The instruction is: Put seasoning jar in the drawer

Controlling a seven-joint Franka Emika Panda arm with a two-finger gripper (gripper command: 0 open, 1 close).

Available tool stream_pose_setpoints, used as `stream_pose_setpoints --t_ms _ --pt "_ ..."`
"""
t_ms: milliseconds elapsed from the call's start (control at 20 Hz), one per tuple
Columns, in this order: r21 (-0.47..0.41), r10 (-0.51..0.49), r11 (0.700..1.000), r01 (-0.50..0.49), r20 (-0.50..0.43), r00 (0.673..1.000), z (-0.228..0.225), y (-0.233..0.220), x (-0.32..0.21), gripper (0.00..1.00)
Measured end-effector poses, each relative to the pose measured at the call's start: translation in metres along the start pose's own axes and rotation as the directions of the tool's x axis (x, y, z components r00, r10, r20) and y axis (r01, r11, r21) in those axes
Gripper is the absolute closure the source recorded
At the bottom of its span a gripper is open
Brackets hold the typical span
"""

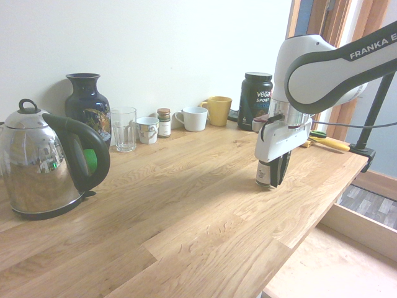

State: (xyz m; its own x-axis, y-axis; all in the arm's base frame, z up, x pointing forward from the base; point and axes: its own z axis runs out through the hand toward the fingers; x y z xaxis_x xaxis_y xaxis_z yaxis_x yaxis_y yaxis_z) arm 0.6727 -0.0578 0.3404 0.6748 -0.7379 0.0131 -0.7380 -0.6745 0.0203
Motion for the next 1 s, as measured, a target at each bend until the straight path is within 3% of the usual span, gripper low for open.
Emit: stream_pose_setpoints --t_ms 200,250,1000 --pt "0.001 0.000 1.000 0.000 -0.001 1.000 -0.001 0.000 0.000 1.00" --pt "0.001 -0.001 1.000 0.001 -0.001 1.000 -0.001 -0.001 0.000 0.00" --pt "0.031 0.022 0.999 -0.022 -0.020 1.000 -0.037 0.026 -0.013 0.00"
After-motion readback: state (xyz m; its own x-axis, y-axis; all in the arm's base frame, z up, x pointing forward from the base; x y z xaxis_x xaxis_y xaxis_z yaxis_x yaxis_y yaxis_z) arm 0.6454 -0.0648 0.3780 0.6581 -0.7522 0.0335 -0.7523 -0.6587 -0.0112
